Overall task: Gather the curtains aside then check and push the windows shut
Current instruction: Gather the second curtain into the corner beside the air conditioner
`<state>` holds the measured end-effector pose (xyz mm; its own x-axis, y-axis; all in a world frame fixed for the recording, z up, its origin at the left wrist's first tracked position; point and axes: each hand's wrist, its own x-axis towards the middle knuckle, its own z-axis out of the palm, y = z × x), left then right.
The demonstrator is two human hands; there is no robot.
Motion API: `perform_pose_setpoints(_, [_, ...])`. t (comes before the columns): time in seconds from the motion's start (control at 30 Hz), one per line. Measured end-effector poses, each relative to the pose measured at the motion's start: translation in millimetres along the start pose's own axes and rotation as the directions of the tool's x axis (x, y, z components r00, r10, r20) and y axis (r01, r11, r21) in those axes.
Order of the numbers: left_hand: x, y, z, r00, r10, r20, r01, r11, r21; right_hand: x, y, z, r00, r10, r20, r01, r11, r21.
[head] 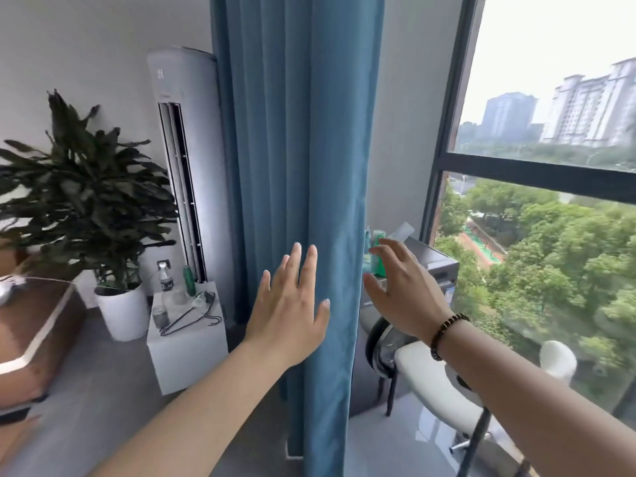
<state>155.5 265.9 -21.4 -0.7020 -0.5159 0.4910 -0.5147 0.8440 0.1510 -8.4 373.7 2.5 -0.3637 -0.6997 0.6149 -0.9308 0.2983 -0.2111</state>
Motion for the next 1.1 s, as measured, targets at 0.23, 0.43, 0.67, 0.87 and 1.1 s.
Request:
perform_pose_setpoints(0.23, [51, -28, 32, 0.998, -0.057, -0.015, 0.057, 0.998, -0.037, 66, 22, 50, 1.0, -0.028, -0.011, 0.028, 0.997, 0.073])
perform_pose_setpoints(0.43, [127, -48, 59, 0.997, -0.048, -0.055, 0.046, 0.998, -0.03, 141, 56, 85, 0.997, 0.016, -0.081, -0.003, 0.988, 0.157])
perform_pose_setpoints(0.67, [204, -66, 104, 0.995, -0.018, -0.095, 0.017, 1.0, -0.014, 206, 92, 124, 0.988, 0.061, -0.144, -0.019, 0.962, 0.274])
perform_pose_setpoints(0.87, [248, -79, 132, 0.981, -0.163, -0.104, 0.161, 0.987, -0.03, 247, 107, 154, 0.987, 0.065, -0.149, -0.02, 0.958, 0.286])
perform_pose_setpoints(1.1, [286, -98, 150, 0.973, -0.196, -0.122, 0.181, 0.975, -0.127, 269, 120, 182, 0.985, 0.157, -0.073, -0.13, 0.948, 0.29])
